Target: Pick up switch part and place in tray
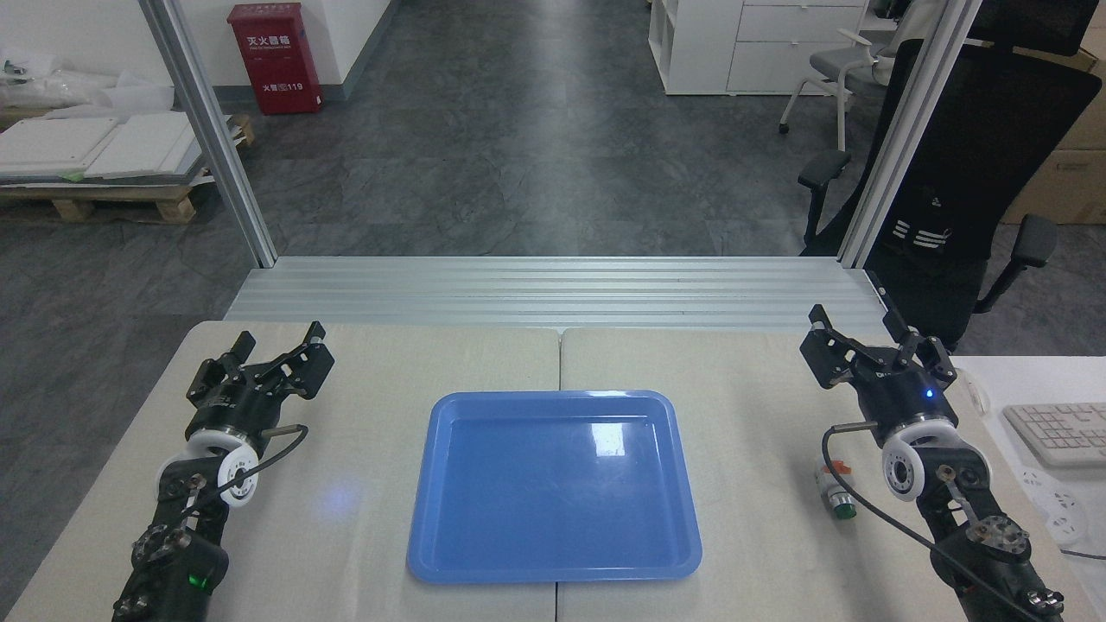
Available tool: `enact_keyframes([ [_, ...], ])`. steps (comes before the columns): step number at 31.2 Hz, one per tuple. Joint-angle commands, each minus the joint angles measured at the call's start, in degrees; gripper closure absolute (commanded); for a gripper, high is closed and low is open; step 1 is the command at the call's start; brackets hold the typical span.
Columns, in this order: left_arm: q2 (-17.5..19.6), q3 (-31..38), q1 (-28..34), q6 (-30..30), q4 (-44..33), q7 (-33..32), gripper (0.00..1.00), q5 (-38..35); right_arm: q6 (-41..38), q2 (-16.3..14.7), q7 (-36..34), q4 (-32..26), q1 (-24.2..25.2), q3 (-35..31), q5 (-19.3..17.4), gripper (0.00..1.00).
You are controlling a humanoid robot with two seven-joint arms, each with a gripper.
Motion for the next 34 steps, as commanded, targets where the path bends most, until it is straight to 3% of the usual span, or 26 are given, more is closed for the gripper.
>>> enact_keyframes([
  [1, 0.06, 0.0, 0.0, 0.1, 0.11, -0.16, 0.0, -0.19, 0.21, -0.07, 0.15, -0.14, -0.03, 0.0, 0.09, 0.02],
  [34, 0.06, 0.0, 0.0, 0.01, 0.03, 0.1, 0.0, 0.07, -0.32, -0.95, 0.59, -0.23, -0.03, -0.18, -0.08, 0.01],
])
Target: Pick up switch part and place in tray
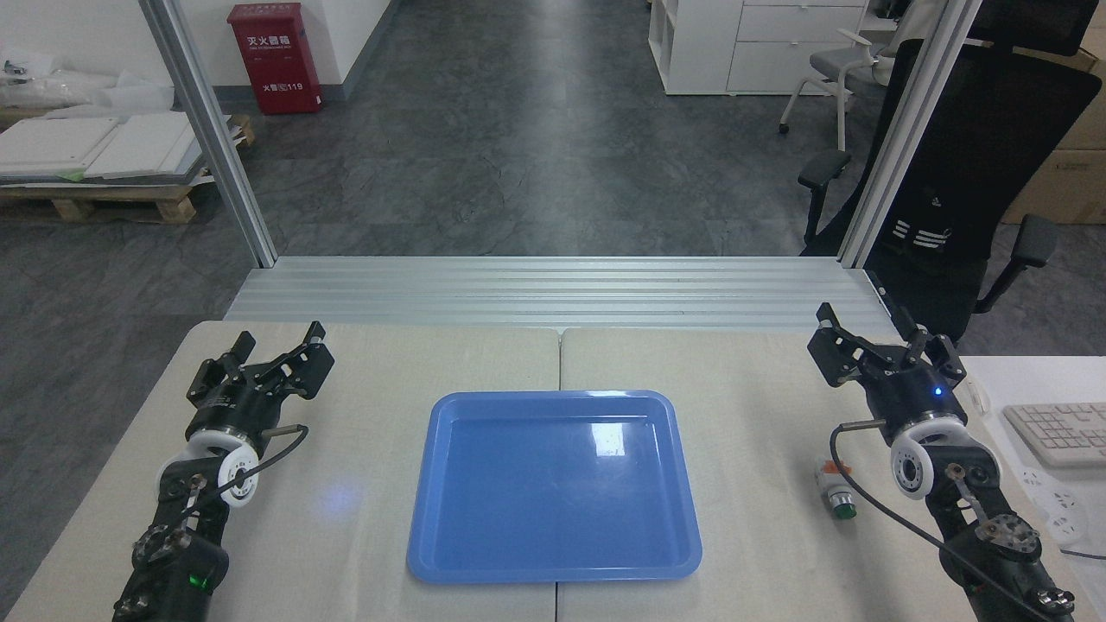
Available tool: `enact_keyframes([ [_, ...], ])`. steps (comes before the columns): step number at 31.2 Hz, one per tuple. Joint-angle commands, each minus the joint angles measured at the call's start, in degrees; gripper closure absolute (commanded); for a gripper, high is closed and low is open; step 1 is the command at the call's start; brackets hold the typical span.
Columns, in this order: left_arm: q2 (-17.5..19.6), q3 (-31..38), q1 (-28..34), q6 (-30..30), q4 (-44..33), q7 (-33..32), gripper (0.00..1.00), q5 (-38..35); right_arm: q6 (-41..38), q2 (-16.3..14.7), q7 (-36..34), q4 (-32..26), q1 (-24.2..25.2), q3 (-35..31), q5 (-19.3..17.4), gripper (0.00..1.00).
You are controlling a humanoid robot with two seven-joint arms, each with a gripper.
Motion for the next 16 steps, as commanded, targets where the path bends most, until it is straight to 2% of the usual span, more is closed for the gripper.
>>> enact_keyframes([
  [1, 0.0, 0.0, 0.0, -0.02, 0.0, -0.03, 0.0, 0.05, -0.66, -0.02, -0.01, 0.0, 0.04, 0.03, 0.0, 0.01],
  [16, 0.0, 0.0, 0.0, -0.02, 0.0, -0.03, 0.0, -0.03, -1.02, -0.37, 0.08, 0.0, 0.47, 0.29, 0.26, 0.01],
])
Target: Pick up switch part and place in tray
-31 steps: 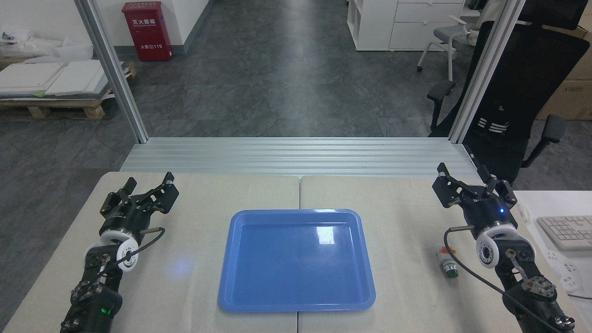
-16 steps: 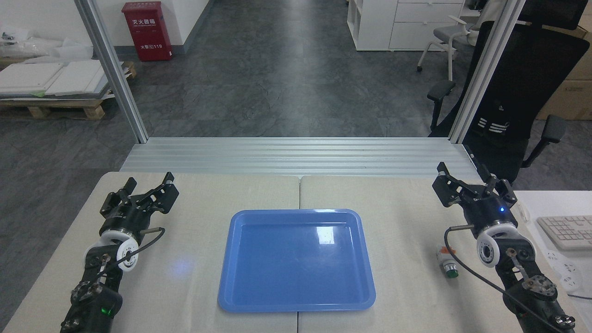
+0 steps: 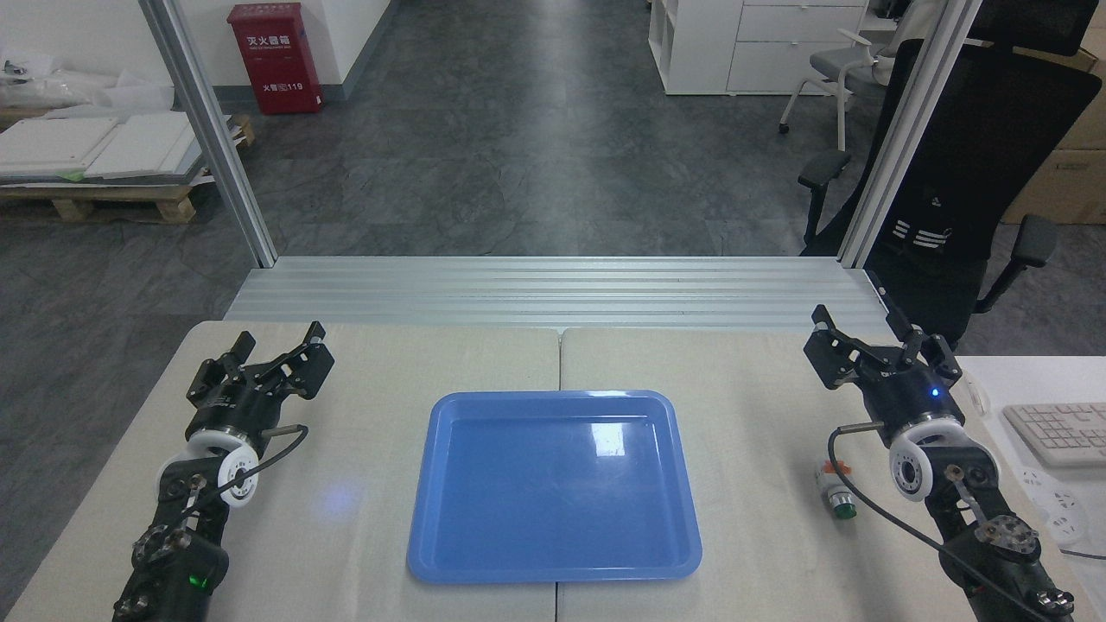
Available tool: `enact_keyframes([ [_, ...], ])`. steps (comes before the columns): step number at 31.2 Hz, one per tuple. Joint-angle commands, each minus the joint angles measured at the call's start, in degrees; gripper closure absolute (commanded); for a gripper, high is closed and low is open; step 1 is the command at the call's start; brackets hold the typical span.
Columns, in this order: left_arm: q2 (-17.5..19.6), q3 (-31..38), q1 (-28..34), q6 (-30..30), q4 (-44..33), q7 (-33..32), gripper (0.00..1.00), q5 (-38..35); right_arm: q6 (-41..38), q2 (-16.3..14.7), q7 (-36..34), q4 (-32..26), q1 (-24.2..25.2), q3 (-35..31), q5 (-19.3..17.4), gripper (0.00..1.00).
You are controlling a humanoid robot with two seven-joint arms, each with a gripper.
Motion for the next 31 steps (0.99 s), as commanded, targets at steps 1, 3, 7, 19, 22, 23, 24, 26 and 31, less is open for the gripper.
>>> enact_keyframes([
  [1, 0.07, 0.0, 0.0, -0.02, 0.0, -0.01, 0.0, -0.04, -0.02, -0.23, 0.07, 0.0, 0.44, 0.11, 0.02, 0.01],
  [3, -0.01, 0.0, 0.0, -0.02, 0.0, -0.01, 0.0, -0.04, -0.02, -0.23, 0.07, 0.0, 0.53, 0.11, 0.11, 0.01],
  [7, -0.01, 0.0, 0.0, -0.02, 0.0, -0.01, 0.0, -0.04, 0.07, -0.14, 0.07, 0.0, 0.61, 0.11, 0.11, 0.01],
  [19, 0.07, 0.0, 0.0, 0.07, 0.0, -0.01, 0.0, 0.05, -0.37, 1.08, 4.2, 0.09, 6.13, 0.38, -0.07, 0.01],
  [22, -0.01, 0.0, 0.0, -0.02, 0.0, -0.01, 0.0, 0.05, -0.19, 1.96, 4.29, 0.26, 9.84, 0.82, -0.07, 0.01],
  [23, -0.01, 0.0, 0.0, -0.02, 0.0, -0.01, 0.0, -0.04, -0.19, 2.23, 4.38, 0.35, 10.36, 0.9, 0.02, 0.01],
  [24, -0.01, 0.0, 0.0, -0.02, 0.0, -0.01, 0.0, -0.04, -0.11, 2.32, 4.64, 0.79, 10.8, 0.99, 0.28, 0.01],
  [26, -0.01, 0.0, 0.0, -0.02, 0.0, -0.01, 0.0, 0.05, -0.28, 2.32, 4.64, 1.84, 11.42, 1.08, 0.37, 0.01],
  [31, -0.01, 0.0, 0.0, -0.02, 0.0, -0.01, 0.0, -0.04, -0.02, 1.35, 4.64, 4.56, 11.86, 3.54, 0.64, 0.01],
])
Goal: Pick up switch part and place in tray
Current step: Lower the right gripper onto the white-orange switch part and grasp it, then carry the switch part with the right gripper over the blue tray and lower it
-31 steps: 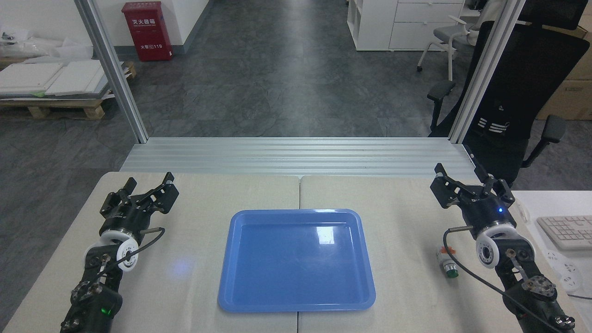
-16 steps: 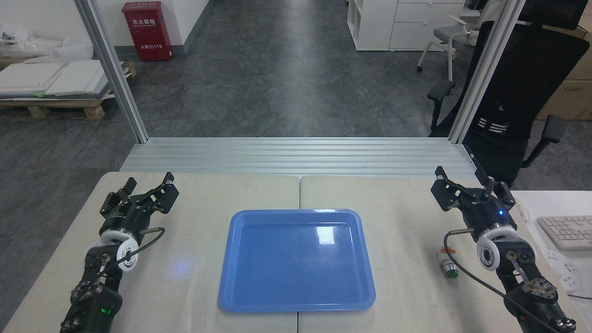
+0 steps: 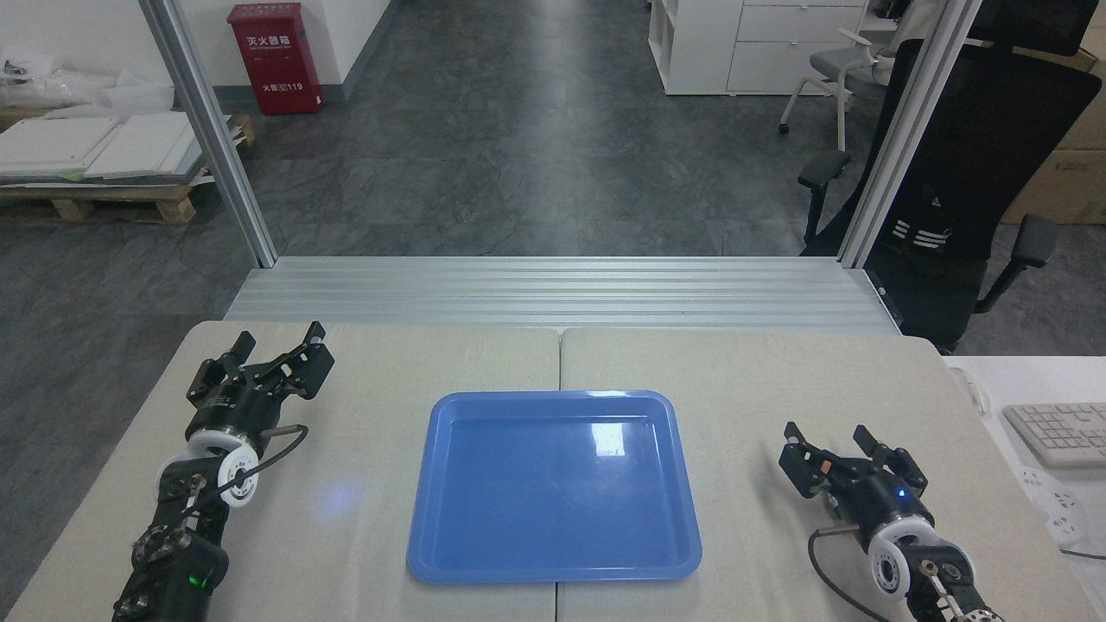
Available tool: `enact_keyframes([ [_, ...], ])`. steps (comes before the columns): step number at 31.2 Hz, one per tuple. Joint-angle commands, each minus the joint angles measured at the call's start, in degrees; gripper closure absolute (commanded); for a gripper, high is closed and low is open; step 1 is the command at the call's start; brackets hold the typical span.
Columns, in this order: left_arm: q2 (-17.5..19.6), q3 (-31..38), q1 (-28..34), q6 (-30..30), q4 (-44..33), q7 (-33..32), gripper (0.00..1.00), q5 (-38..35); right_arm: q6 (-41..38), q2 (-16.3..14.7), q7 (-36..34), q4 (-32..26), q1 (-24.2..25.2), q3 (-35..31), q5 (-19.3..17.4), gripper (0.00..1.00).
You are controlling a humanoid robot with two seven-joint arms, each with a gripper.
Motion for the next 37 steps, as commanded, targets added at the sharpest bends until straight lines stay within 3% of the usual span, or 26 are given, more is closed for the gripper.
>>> enact_keyframes([
  [1, -0.03, 0.0, 0.0, -0.02, 0.0, 0.02, 0.0, -0.05, 0.35, -0.79, 0.15, 2.65, 0.75, 2.32, 0.51, 0.01],
  [12, 0.06, 0.0, 0.0, -0.02, 0.0, 0.02, 0.0, -0.05, 0.44, -1.75, 0.15, 4.94, 0.75, 2.76, 0.86, 0.02],
  [14, 0.06, 0.0, 0.0, -0.02, 0.0, 0.02, 0.0, -0.05, 0.61, -1.75, 0.15, 5.2, 0.67, 3.81, 2.0, 0.06],
  [18, 0.06, 0.0, 0.0, -0.02, 0.0, 0.02, 0.0, -0.05, 4.21, -1.14, 1.9, 5.2, 0.67, 4.87, 3.67, 0.45],
  [20, -0.03, 0.0, 0.0, -0.02, 0.0, 0.02, 0.0, -0.05, 5.53, -1.05, 3.92, 5.2, 0.58, 5.14, 3.76, 0.72],
  [24, -0.03, 0.0, 0.0, -0.02, 0.0, 0.02, 0.0, -0.05, 5.97, -1.05, 4.2, 4.94, -0.04, 5.23, 3.67, 0.85],
  [27, -0.03, 0.0, 0.0, -0.02, 0.0, 0.02, 0.0, 0.04, 5.89, -0.7, 4.2, 3.45, -0.39, 3.91, 2.8, 0.86],
  [32, -0.03, 0.0, 0.0, 0.07, 0.0, 0.02, 0.0, 0.04, 6.06, 0.26, 4.9, -6.29, -1.79, 1.45, 1.12, 0.88],
  [34, -0.03, 0.0, 0.0, -0.02, 0.0, 0.02, 0.0, 0.04, 7.37, 2.01, 6.99, -10.16, -2.06, 1.71, 1.38, 0.88],
  [37, -0.03, 0.0, 0.0, -0.02, 0.0, 0.02, 0.0, 0.04, 9.48, 7.37, 10.25, -12.46, -5.12, 5.64, 2.09, 0.88],
])
